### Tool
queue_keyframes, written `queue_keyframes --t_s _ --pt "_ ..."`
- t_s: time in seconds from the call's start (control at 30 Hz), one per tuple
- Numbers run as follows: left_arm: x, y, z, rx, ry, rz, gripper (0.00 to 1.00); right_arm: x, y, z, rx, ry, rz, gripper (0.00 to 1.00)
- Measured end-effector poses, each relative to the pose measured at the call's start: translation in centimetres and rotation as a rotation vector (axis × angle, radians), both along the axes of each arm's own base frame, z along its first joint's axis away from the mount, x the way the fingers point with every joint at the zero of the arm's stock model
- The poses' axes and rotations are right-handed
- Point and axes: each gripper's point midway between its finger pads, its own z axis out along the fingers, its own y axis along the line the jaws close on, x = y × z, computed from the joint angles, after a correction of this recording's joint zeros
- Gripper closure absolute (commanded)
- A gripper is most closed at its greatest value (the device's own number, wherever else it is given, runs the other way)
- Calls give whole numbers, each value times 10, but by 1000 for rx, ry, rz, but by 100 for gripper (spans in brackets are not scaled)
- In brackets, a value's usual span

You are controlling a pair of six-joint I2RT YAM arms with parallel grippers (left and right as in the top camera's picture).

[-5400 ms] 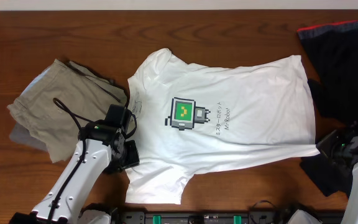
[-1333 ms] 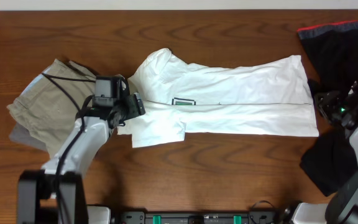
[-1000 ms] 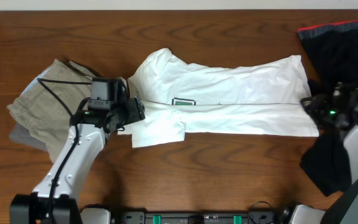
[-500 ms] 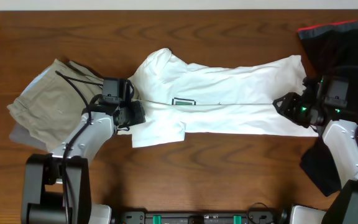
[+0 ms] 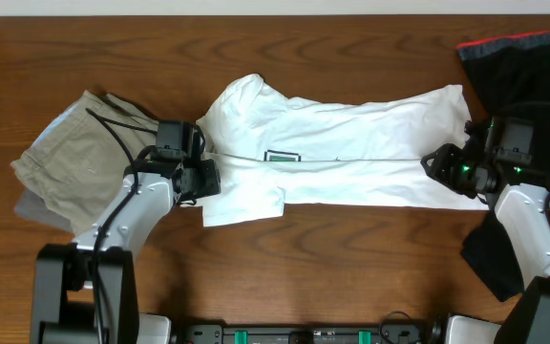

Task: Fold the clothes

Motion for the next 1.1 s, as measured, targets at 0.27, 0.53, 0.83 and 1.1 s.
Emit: queue_keyframes --t_s 0.27,0.53,0.83,1.1 --pt "-15 14 0 76 60 17 57 -1 -1 -1 -6 3 -2 65" --pt "-9 15 1 85 33 20 58 -1 -2 -1 -11 4 -5 66" --pt "-11 13 -7 74 62 14 59 -1 -3 -1 -14 5 -7 66" --pt "-11 4 -11 25 71 -2 81 -1 -4 -1 -19 6 -9 67"
